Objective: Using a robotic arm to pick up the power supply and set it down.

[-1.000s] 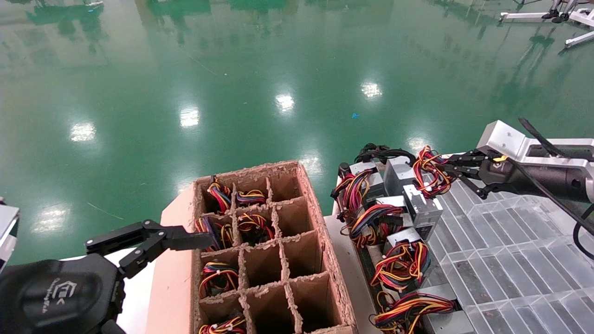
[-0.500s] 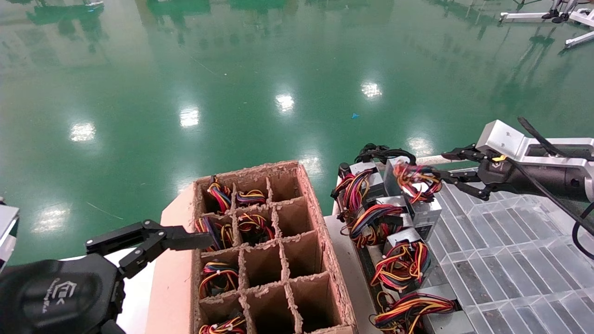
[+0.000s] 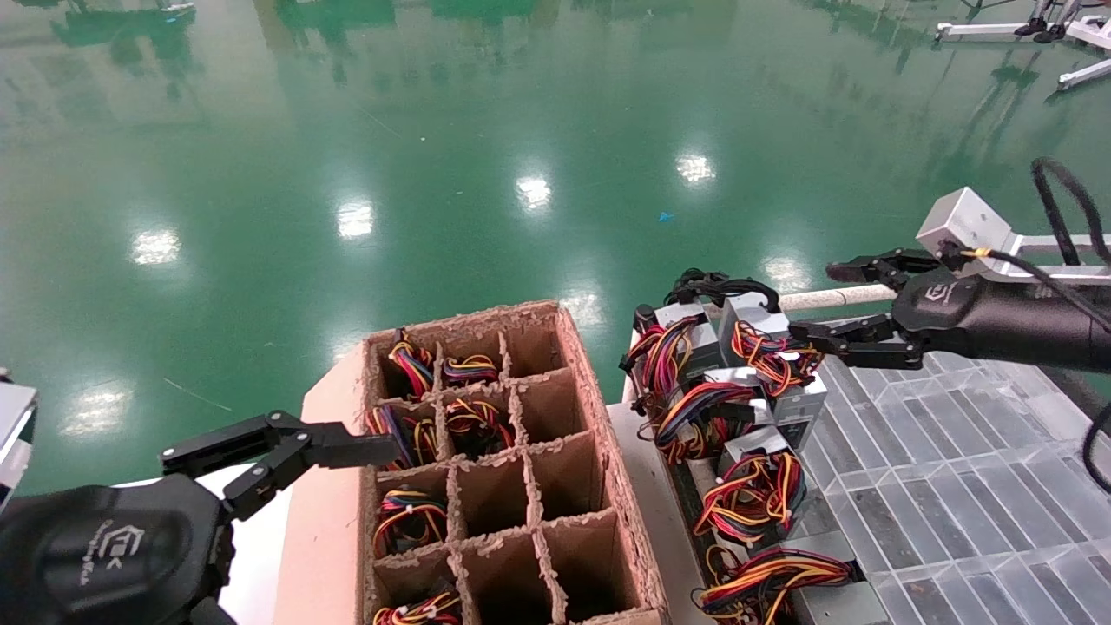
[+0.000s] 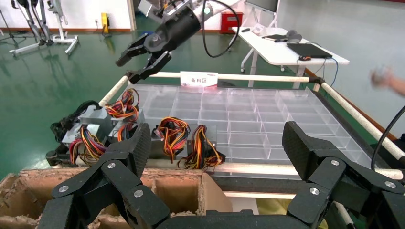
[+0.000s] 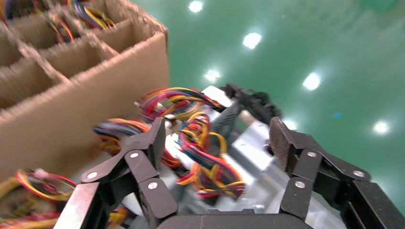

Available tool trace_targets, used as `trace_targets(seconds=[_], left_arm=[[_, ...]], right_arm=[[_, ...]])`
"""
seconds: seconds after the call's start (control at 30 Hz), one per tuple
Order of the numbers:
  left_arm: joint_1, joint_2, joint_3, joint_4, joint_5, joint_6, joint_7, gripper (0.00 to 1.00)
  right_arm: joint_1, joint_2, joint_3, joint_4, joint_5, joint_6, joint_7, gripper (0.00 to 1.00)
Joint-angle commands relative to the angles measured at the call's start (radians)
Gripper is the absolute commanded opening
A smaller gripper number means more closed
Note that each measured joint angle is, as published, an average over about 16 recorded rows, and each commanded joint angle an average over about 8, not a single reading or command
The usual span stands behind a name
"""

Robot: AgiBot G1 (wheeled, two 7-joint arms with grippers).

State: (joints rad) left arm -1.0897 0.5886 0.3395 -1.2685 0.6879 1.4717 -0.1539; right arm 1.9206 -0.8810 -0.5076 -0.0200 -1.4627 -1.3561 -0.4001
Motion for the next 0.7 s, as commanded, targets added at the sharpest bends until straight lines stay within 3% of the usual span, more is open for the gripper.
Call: trace_targets(seconds=[0.03,0.7], left_arm=[[0.0,0.0,0.0,0.0,0.0,0.0,0.0,1.0],[0.0,0.0,0.0,0.0,0.0,0.0,0.0,1.0]], right_arm=[[-0.003,0.004,0.007,0.003,0.012,-0.017,0.018,1.0],[-0.297,0.097,0.084,0.456,0.263,-0.06,0.216,1.0]])
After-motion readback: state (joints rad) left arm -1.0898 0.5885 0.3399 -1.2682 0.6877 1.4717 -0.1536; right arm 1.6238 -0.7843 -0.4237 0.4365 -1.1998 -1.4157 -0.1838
